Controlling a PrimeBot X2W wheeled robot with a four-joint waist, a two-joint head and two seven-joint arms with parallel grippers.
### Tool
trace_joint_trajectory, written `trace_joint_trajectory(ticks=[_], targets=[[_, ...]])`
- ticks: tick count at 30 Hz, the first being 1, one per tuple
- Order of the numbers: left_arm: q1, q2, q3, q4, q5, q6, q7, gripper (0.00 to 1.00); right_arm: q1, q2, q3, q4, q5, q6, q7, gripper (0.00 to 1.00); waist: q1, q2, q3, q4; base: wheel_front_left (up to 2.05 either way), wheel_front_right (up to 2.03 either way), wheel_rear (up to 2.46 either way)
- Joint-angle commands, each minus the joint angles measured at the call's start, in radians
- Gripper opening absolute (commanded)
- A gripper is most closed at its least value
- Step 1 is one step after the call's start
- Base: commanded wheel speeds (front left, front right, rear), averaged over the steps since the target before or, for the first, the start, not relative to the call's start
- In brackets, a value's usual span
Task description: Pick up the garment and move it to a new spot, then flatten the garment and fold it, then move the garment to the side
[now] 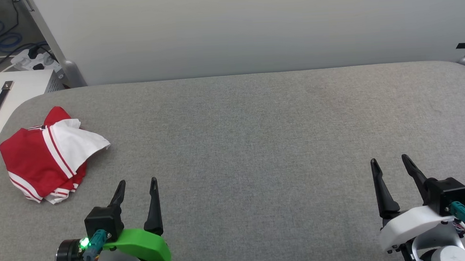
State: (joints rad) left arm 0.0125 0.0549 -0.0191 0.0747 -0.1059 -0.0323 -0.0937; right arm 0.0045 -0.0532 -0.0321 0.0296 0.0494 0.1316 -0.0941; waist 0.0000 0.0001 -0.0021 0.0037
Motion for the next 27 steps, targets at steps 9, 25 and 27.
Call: trace_joint_trajectory(ticks=[9,25,27], targets=[[0.009,-0.002,-0.002,-0.003,-0.024,-0.015,-0.027,1.0,0.016,0.001,-0.005,-0.002,0.02,0.0,-0.029,1.0,0.0,-0.0001,-0.001,0.003,0.0,0.0,0.0],[0.011,-0.003,-0.013,0.03,-0.046,-0.032,-0.061,1.0,0.021,0.002,-0.005,0.023,0.033,-0.001,-0.062,1.0,0.0,-0.0001,0.002,0.008,0.0,0.0,0.0],[0.013,-0.003,-0.019,0.043,-0.055,-0.035,-0.069,1.0,0.021,0.002,-0.009,0.029,0.036,-0.001,-0.07,1.0,0.0,-0.0001,0.002,0.008,0.0,0.0,0.0]])
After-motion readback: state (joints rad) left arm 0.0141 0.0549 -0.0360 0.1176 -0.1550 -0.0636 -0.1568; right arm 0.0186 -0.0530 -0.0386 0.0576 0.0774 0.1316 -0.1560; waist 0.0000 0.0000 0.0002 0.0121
